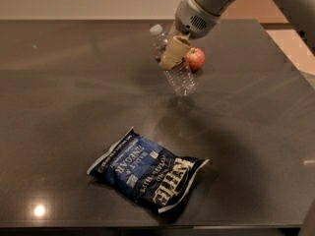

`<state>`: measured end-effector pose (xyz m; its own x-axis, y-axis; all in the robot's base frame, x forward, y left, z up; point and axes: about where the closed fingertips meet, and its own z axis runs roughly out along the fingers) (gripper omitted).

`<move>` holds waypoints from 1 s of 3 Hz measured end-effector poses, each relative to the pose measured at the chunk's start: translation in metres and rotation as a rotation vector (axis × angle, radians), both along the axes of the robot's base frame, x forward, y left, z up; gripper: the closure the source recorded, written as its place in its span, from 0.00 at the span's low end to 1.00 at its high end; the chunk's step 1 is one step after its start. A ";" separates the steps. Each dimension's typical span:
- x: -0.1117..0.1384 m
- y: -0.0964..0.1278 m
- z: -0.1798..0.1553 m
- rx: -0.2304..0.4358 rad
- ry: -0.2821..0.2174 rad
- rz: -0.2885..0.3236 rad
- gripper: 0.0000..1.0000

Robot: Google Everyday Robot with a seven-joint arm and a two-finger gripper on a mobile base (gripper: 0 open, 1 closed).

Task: Knock water bottle over

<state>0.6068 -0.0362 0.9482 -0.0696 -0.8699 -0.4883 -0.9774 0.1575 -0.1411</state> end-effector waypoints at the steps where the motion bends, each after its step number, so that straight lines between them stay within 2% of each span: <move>1: -0.012 -0.026 -0.012 -0.173 0.033 0.039 1.00; 2: -0.021 -0.038 -0.030 -0.280 0.087 0.113 0.82; 3: -0.026 -0.042 -0.046 -0.356 0.119 0.188 0.59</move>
Offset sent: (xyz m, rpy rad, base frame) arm -0.0426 -0.0637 -0.0468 -0.4355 0.1960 0.2176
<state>0.5807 -0.0783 0.9022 0.0687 -0.9859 -0.1527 -0.9972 -0.0635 -0.0386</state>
